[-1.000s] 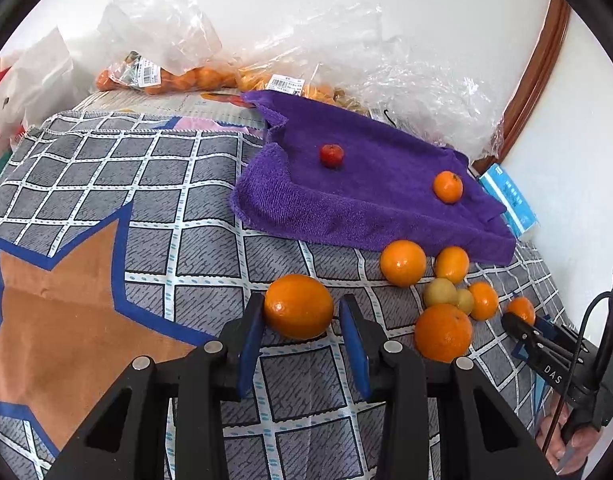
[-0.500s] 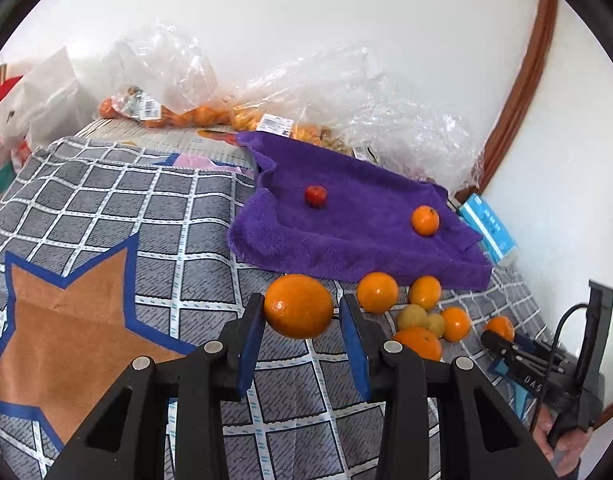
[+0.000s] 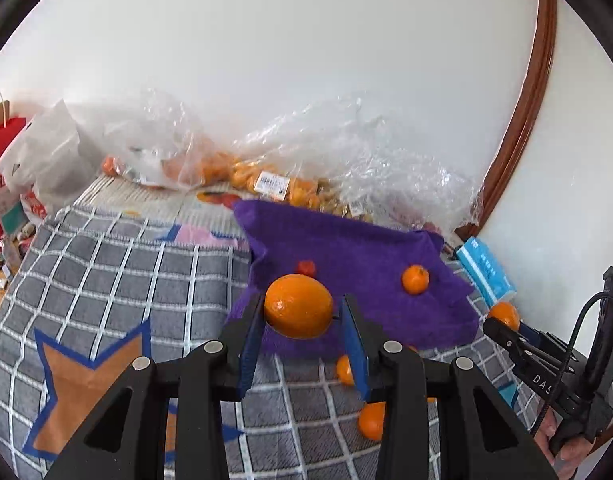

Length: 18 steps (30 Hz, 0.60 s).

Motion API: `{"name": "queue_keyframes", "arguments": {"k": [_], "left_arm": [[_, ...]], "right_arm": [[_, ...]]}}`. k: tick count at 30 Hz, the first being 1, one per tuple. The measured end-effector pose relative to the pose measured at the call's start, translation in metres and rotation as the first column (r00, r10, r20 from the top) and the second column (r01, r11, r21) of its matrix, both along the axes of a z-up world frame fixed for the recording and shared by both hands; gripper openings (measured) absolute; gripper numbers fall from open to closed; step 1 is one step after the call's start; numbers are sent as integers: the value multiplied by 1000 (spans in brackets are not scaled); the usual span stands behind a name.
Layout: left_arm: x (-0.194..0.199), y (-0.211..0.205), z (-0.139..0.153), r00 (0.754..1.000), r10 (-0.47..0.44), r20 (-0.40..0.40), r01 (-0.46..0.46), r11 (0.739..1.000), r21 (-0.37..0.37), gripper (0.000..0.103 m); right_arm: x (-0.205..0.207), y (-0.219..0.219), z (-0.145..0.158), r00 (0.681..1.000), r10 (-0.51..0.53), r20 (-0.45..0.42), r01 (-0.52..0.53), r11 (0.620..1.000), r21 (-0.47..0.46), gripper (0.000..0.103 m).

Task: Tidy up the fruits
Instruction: 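Carry both oranges over the purple towel and lower the right tool's orange onto it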

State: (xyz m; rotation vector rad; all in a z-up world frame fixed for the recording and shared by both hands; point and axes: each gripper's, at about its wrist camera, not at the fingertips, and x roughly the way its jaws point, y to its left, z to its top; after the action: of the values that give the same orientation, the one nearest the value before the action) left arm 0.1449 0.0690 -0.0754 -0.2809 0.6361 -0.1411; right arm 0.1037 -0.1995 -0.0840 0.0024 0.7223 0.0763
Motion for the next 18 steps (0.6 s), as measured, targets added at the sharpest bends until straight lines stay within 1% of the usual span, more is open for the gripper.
{"name": "queue_keyframes", "arguments": {"k": [4,7,9,12,14,18], "left_arm": [[15,-3,9,999,9,37,-9,1000,-2,36],[35,-7,9,1000,11,28,-10,1000,-15,36],[48,-12,8,1000,13,23,-13,1000,-7,36],[64,-18,2,999,25,29,-25,1000,18,36],[73,-20,-4,999,24,25,-24,1000,13,36],[81,-15,-21,1000,25,6,-25,1000,3,36]], "right_arm": [[20,-2,6,1000,-8,15,8,1000,11,40],[39,-7,6,1000,-26,14,25,999,24,40],[52,-10,7,999,-38,8,37,999,39,40],[71,-10,6,999,-32,11,32,999,37,40],[79,-10,3,999,-35,22,35,999,27,40],[90,-15,-11,999,-29,21,27,998,61,40]]}}
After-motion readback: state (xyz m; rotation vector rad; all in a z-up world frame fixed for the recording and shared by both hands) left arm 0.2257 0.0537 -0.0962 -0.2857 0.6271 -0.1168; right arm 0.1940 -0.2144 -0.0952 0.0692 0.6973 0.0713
